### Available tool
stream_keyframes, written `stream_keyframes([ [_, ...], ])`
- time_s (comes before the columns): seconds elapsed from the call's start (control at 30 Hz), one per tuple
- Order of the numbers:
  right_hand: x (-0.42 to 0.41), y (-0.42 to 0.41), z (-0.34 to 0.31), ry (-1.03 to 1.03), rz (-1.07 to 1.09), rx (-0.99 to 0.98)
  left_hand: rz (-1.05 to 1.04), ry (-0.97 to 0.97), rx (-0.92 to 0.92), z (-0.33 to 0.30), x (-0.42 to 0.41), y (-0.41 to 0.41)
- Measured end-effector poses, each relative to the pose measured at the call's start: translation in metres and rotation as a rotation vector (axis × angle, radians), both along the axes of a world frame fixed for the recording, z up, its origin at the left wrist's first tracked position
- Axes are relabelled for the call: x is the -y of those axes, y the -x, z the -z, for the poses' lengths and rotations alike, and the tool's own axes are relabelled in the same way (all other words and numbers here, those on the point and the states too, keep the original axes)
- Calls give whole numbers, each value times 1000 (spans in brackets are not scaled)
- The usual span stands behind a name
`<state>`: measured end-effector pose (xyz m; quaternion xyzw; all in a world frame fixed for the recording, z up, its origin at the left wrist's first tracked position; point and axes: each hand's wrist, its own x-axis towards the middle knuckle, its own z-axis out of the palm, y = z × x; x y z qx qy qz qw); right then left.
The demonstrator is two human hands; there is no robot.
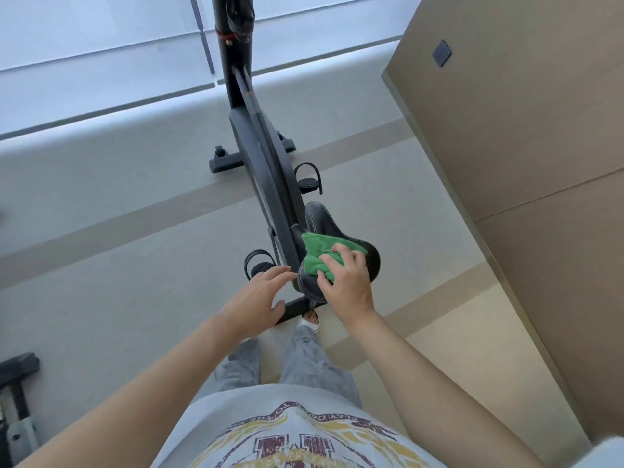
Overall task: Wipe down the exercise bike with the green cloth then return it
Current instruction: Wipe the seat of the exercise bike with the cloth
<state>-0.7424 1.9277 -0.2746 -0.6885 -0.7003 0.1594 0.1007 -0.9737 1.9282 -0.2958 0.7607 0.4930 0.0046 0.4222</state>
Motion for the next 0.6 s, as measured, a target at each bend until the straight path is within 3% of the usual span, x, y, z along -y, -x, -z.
stream_keyframes([
  [0.33,29,-45,-17,13,44,-159,61,-5,-8,-2,-3,-20],
  [0.6,-86,-16,-14,-74,-30,-130,137,31,-82,-3,-1,-18],
])
